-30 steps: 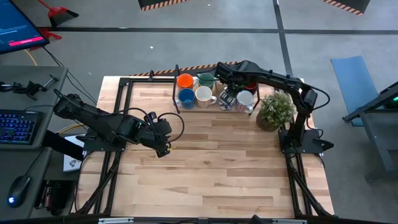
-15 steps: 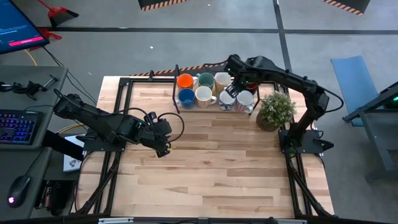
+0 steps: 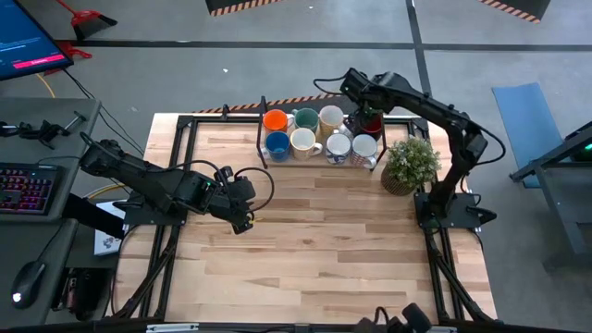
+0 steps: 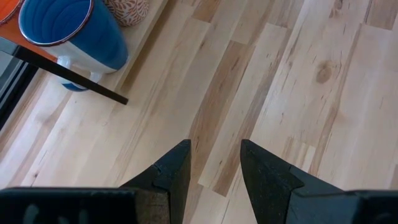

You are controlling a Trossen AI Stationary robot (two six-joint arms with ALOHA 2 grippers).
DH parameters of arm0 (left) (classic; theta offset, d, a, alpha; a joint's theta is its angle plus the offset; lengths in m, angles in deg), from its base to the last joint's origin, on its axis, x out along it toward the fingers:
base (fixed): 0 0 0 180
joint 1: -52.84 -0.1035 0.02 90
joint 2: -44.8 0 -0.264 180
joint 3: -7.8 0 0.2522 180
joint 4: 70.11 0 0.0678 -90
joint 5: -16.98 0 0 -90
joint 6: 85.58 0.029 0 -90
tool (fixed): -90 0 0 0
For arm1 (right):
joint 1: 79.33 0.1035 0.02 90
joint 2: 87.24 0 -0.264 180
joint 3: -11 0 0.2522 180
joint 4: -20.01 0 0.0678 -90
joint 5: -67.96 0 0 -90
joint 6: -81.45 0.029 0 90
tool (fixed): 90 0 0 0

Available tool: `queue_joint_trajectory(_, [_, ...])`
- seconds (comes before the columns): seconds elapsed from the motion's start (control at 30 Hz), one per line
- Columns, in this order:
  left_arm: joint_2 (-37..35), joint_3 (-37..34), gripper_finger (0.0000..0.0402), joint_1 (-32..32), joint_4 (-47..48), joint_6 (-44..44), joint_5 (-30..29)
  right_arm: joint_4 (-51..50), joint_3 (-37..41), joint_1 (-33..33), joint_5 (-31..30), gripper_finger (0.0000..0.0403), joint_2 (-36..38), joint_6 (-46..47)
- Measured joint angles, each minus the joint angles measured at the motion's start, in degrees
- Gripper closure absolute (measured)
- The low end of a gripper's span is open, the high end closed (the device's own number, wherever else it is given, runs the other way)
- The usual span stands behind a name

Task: Place coffee mugs
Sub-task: Adjust the mugs on the shelf

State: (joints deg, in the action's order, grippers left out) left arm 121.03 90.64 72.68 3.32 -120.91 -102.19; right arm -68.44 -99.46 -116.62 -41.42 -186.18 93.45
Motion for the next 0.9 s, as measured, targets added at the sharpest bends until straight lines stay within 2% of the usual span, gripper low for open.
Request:
queue_joint_trajectory(0.3, [0.0, 0.0, 0.0273, 0.0, 0.0, 0.0, -0.1, 0.0, 0.0, -1.0, 0.4, 0.0342, -4.2, -1.8])
queue_joint_trajectory(0.47, [0.0, 0.0, 0.0273, 0.0, 0.0, 0.0, -0.1, -0.1, 0.0, -1.2, -2.7, 0.0343, -5.5, -2.0])
queue_joint_trajectory(0.9, [0.0, 0.0, 0.0273, 0.0, 0.1, 0.0, -0.2, -2.3, 0.0, -1.7, -0.7, 0.0343, -6.7, -2.0])
